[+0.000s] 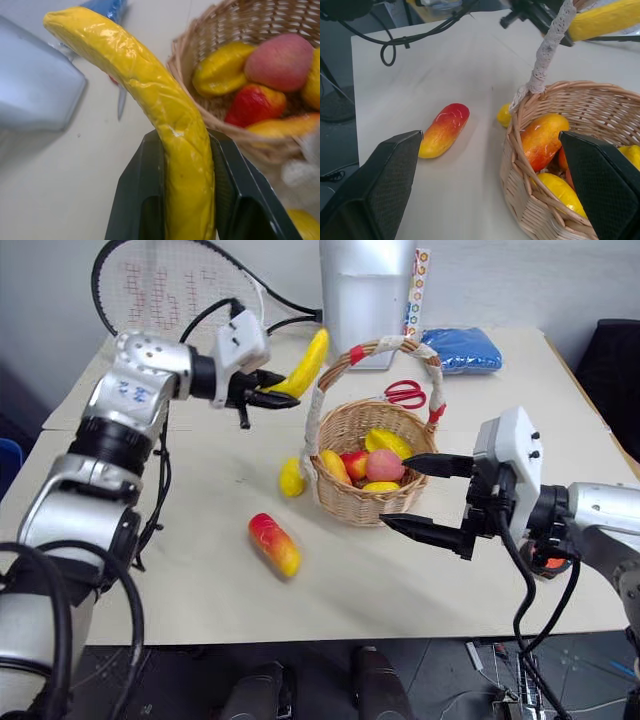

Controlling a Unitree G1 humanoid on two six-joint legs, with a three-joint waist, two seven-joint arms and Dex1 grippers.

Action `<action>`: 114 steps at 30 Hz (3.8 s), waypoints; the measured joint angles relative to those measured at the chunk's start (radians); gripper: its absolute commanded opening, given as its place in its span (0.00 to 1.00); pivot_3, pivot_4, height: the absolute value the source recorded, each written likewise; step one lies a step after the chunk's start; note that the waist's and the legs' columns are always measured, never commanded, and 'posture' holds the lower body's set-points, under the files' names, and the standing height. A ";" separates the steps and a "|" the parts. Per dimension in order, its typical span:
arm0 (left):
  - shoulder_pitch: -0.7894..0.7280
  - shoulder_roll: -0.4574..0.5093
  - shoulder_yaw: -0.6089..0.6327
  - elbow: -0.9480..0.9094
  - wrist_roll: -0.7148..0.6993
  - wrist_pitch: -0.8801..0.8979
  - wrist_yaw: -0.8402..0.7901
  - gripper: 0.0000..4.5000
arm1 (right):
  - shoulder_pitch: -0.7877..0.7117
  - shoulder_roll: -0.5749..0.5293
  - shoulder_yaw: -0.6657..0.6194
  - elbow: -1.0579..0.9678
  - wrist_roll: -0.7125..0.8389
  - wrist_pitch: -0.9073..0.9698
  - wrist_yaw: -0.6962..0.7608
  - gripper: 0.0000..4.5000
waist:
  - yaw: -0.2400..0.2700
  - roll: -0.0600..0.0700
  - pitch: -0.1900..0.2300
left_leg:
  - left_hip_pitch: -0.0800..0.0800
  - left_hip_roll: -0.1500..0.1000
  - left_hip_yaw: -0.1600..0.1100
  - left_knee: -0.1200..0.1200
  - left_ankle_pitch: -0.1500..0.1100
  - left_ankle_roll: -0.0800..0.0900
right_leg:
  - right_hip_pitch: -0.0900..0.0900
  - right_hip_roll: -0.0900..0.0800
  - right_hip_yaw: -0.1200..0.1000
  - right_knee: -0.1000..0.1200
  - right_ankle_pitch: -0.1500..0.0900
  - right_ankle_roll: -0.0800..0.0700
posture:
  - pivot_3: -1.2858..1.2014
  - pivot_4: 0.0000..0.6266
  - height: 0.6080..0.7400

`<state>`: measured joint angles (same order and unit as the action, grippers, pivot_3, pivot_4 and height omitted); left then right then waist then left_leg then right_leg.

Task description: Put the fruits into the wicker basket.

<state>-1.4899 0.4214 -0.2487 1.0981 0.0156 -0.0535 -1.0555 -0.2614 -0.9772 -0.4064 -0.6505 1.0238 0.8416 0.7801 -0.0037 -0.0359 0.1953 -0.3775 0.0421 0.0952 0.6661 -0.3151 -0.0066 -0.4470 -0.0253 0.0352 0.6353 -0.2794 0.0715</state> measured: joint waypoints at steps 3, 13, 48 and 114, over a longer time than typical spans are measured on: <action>-0.057 -0.073 0.017 0.113 0.015 -0.080 -0.016 0.17 | 0.096 0.006 -0.069 -0.063 0.026 0.012 -0.049 1.00 | 0.003 0.000 0.000 | -0.003 0.000 -0.001 0.000 -0.001 0.002 | 0.000 0.000 -0.001 -0.004 0.001 0.001 | 0.52 0.24 1.00; -0.073 -0.187 0.084 0.215 0.034 -0.125 -0.098 0.47 | 0.295 0.041 -0.210 -0.173 0.079 -0.011 -0.145 1.00 | 0.002 0.000 0.000 | -0.010 -0.002 0.001 0.015 -0.005 0.011 | -0.001 0.000 -0.002 -0.006 0.007 0.012 | 0.52 0.24 1.00; 1.103 0.699 0.527 -1.312 -0.363 0.509 -0.445 0.99 | 0.247 -0.086 -0.074 0.087 -0.091 -0.094 0.201 1.00 | -0.001 0.001 -0.001 | -0.004 0.002 -0.002 0.018 -0.006 0.011 | 0.004 -0.013 -0.002 0.001 0.005 0.008 | 0.52 0.24 1.00; -0.038 -0.153 0.101 0.169 0.033 -0.136 -0.032 0.30 | 0.134 0.041 -0.030 0.046 -0.158 -0.135 -0.042 1.00 | 0.025 0.002 -0.002 | -0.013 -0.008 0.005 0.018 -0.007 0.018 | -0.001 -0.005 0.001 -0.008 0.010 0.017 | 0.52 0.24 1.00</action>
<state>-1.5276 0.2679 -0.1477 1.2676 0.0484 -0.1897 -1.0876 -0.1272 -0.9366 -0.4363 -0.6044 0.8655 0.7061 0.7384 0.0209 -0.0340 0.1933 -0.3902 0.0336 0.0998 0.6846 -0.3220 0.0114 -0.4485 -0.0302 0.0364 0.6269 -0.2695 0.0886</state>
